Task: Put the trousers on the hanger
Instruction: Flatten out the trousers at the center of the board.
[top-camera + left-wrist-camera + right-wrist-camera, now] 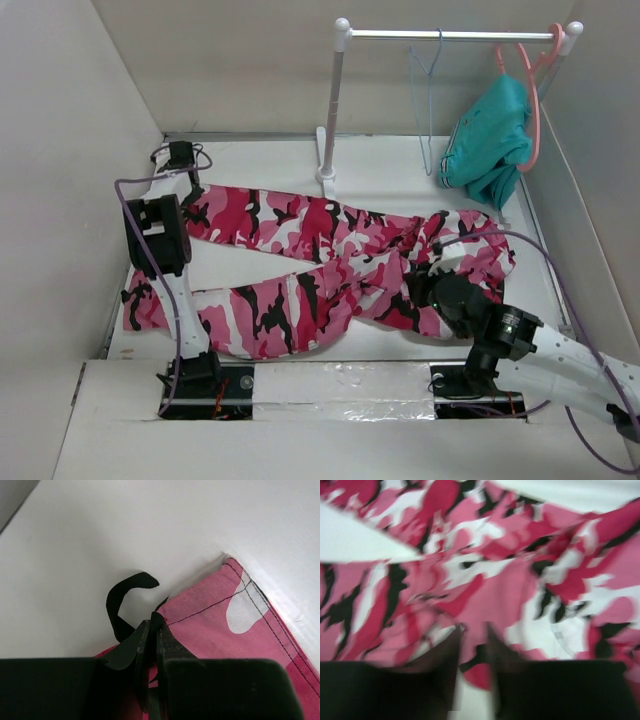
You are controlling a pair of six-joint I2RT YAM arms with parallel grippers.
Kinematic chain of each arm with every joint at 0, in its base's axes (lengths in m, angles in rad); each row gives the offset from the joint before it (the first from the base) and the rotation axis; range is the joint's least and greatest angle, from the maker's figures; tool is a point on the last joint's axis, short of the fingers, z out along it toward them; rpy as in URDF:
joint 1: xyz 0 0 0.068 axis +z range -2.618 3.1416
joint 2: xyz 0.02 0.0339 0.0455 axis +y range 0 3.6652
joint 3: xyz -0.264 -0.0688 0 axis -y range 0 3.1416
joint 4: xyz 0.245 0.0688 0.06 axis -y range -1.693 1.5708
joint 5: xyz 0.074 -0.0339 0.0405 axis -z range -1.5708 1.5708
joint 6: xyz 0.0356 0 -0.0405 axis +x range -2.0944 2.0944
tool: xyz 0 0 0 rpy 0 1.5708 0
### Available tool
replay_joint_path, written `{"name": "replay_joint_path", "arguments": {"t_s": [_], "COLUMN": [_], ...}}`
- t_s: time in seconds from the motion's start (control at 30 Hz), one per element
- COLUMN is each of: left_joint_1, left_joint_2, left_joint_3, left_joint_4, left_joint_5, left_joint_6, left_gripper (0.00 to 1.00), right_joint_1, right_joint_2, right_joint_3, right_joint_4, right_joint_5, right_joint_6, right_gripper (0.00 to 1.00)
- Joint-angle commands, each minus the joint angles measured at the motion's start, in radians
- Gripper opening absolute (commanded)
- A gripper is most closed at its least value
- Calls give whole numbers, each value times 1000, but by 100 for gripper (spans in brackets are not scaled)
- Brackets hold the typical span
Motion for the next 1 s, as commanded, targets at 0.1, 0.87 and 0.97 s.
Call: {"name": "replay_joint_path", "arguments": {"t_s": [0.1,0.87,0.97], "left_joint_1": [138,-248,-527], "left_joint_2": [-255,-676,-741], "left_joint_3": [-86,-308,-362], "left_joint_4": [-18,266,270], "left_joint_5": [15,178,199], "left_joint_6": [-131,-197,-215], "left_gripper": [0,49,41], "right_joint_1": [-285,-1509,-1593], "right_joint_2": [-77,449,565], "right_joint_3": [4,-17,-7], "right_joint_4": [-16,502,556], "right_joint_5": [-18,-723,-860], "right_joint_6": [-31,-172,-147], "right_gripper": [0,81,84]}}
